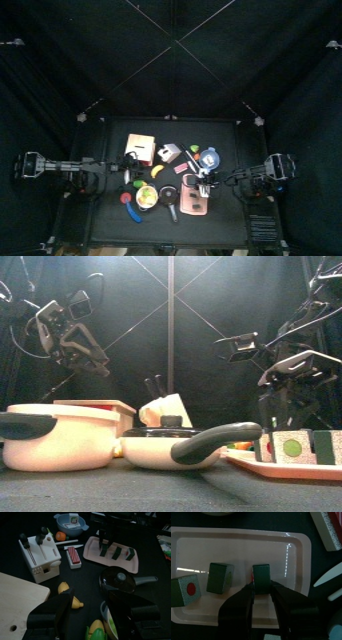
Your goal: Place sushi piece to right of plate
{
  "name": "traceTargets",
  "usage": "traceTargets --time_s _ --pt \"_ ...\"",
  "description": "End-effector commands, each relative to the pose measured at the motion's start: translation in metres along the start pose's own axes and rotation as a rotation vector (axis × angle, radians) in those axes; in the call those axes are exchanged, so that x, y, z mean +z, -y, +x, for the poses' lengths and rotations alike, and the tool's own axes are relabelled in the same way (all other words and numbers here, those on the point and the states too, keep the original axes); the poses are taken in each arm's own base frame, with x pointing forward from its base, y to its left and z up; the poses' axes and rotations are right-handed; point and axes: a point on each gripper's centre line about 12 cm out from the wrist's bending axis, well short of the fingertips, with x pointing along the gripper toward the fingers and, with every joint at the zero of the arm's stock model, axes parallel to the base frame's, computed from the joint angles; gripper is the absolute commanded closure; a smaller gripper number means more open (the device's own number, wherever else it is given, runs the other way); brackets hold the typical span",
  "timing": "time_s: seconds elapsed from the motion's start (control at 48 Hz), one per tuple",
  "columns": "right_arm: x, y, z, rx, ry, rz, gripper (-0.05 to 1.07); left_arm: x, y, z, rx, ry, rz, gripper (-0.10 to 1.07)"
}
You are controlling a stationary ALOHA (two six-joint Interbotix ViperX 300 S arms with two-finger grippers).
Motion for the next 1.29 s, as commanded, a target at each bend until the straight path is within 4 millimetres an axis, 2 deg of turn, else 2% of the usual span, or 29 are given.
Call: traceTargets --time_s 0.0,0.25,0.521,0.812,1.0,1.271 --pt "0.016 -0.001 -0.019 0.003 0.075 -0.002 0.45 0.007 0.001 0.001 -0.003 0.018 -0.001 0.13" --pt "0.012 -0.004 -0.058 0.027 0.149 0.037 0.45 0.006 0.001 0.001 -0.001 0.017 -0.005 0.13" --pt "-0.034 -0.026 -0.075 0.150 0.056 0.143 0.45 0.006 0.001 0.001 -0.003 0.017 -0.008 0.13" --pt "-0.066 -0.025 -0.062 0.144 -0.032 0.158 0.45 0.005 0.001 0.001 -0.002 0.016 -0.011 0.13" --pt "-0.071 -0.021 -0.054 0.125 -0.064 0.164 0.42 0.005 0.001 0.001 0.000 0.016 -0.020 0.13" --pt "-0.071 -0.014 -0.049 0.094 -0.068 0.151 0.24 0.005 0.001 0.001 0.000 0.016 -0.018 0.13"
